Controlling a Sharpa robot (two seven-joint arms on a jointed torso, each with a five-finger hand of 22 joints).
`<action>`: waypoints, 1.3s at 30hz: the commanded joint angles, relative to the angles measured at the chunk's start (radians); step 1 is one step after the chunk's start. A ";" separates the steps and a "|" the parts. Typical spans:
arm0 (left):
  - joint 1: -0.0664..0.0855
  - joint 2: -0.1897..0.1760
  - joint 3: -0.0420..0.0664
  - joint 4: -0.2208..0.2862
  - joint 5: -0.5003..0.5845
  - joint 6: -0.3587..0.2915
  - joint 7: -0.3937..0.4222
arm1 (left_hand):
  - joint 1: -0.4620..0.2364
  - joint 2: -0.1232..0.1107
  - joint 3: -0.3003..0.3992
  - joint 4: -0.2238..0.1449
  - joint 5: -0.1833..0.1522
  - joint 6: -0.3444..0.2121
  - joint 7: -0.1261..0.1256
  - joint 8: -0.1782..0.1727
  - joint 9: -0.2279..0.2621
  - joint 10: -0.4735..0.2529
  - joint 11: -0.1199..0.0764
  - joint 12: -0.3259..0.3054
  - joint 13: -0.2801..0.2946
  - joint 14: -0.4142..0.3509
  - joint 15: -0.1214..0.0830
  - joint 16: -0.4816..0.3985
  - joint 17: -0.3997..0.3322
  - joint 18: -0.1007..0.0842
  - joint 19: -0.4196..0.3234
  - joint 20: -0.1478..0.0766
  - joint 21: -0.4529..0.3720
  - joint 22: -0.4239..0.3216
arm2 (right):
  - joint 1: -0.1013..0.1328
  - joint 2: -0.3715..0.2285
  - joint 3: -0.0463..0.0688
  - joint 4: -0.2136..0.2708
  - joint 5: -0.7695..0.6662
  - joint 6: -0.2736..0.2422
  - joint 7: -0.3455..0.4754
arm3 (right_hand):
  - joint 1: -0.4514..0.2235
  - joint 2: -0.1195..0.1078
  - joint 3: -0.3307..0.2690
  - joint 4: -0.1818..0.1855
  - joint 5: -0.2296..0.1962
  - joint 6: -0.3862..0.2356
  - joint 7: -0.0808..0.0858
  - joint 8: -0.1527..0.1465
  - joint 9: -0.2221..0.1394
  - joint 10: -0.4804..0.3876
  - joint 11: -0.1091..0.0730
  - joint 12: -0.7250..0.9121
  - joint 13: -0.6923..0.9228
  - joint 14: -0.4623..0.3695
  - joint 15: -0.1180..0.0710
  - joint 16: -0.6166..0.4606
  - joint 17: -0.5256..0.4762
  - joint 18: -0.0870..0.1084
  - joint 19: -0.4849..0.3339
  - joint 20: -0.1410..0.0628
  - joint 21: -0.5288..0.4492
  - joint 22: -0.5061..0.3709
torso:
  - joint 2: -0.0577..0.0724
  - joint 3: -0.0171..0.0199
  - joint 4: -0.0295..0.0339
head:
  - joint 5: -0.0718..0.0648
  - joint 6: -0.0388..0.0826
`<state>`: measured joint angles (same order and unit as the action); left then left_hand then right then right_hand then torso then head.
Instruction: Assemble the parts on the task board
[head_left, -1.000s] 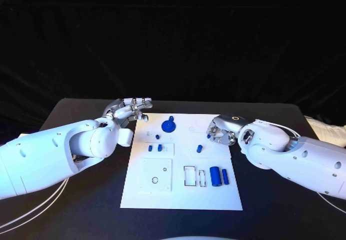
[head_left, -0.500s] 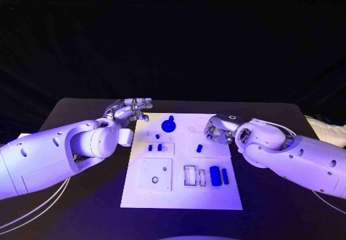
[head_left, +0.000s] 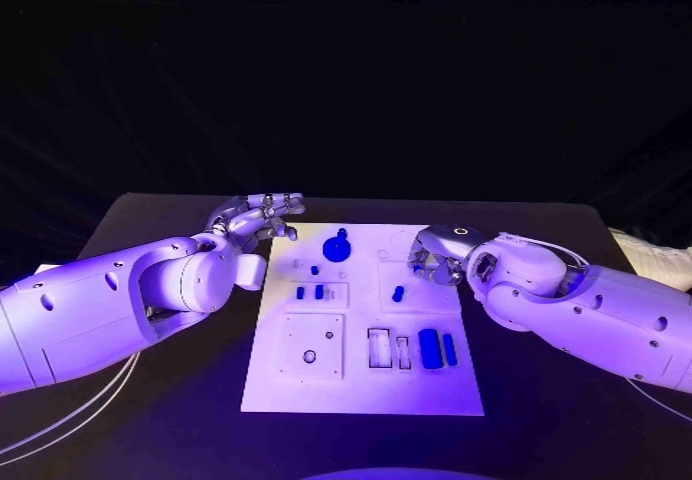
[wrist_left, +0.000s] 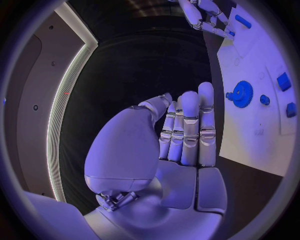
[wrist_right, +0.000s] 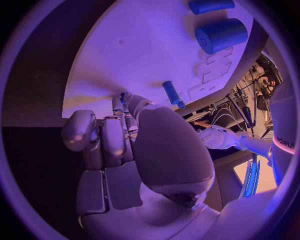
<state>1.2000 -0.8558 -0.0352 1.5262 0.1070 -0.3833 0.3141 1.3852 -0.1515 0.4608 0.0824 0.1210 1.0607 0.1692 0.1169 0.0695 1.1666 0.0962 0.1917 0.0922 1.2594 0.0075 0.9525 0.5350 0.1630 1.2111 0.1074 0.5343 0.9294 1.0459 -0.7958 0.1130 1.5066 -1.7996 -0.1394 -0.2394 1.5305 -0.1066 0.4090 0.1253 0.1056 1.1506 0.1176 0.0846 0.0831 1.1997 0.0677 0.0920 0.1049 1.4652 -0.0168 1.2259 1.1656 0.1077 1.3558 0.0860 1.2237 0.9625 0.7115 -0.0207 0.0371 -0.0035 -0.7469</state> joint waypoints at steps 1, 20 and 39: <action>0.000 0.001 0.001 0.001 -0.005 0.023 0.006 | -0.006 -0.001 -0.005 -0.002 -0.004 -0.006 0.001 0.004 -0.001 -0.008 -0.002 0.006 0.001 -0.008 0.002 -0.004 -0.001 0.018 -0.002 0.001 -0.005 -0.001 | -0.011 0.000 -0.009 -0.005 -0.054 0.070 -0.034 | -0.001 0.012 0.009 -0.009 -0.005 0.010 -0.002 0.007 0.002 0.022 -0.013 0.000 -0.001 0.041 -0.006 -0.004 -0.002 0.004 0.007 -0.003 0.004 0.001 | 0.000 -0.0001 0.0005 | -0.002 -0.001; 0.000 0.000 0.001 0.001 -0.005 0.029 0.013 | -0.014 0.001 -0.020 0.003 -0.004 -0.012 0.001 0.007 -0.001 -0.015 -0.001 0.014 0.003 -0.011 0.003 -0.004 -0.005 0.019 -0.001 0.004 -0.014 -0.007 | -0.014 -0.025 -0.004 0.058 -0.086 -0.101 -0.060 | -0.025 0.008 0.074 -0.065 -0.006 0.023 0.001 0.003 0.006 0.052 -0.012 -0.017 -0.014 0.044 -0.007 0.001 -0.007 -0.001 0.019 -0.006 0.023 0.028 | -0.001 -0.0002 -0.0008 | -0.008 -0.002; -0.004 0.001 0.001 0.002 -0.006 0.024 0.016 | -0.019 0.008 -0.026 0.009 -0.003 -0.015 0.002 0.009 -0.001 -0.020 0.000 0.018 0.003 -0.012 0.004 -0.004 -0.008 0.019 0.000 0.005 -0.019 -0.011 | -0.034 -0.042 0.026 0.238 -0.055 -0.149 -0.052 | -0.038 0.001 0.089 -0.081 -0.007 0.028 0.004 0.002 0.007 0.060 -0.011 -0.020 -0.016 0.044 -0.009 0.003 -0.008 -0.001 0.021 -0.007 0.027 0.033 | 0.000 -0.0005 -0.0014 | 0.020 -0.002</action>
<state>1.1964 -0.8567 -0.0352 1.5271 0.1060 -0.3730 0.3209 1.3693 -0.1462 0.4401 0.0921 0.1210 1.0534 0.1691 0.1218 0.0697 1.1524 0.0961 0.2064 0.0940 1.2561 0.0111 0.9525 0.5276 0.1629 1.2112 0.1074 0.5206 0.9190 1.0145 -0.8418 0.1386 1.7333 -1.8639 -0.2667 -0.2945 1.5026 -0.1056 0.4945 0.0455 0.0991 1.1712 0.1221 0.0884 0.0891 1.2219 0.0900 0.0672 0.0885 1.4666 -0.0181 1.2259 1.1574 0.1077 1.3699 0.0789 1.2472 0.9938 0.7111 -0.0200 0.0363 0.0102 -0.7475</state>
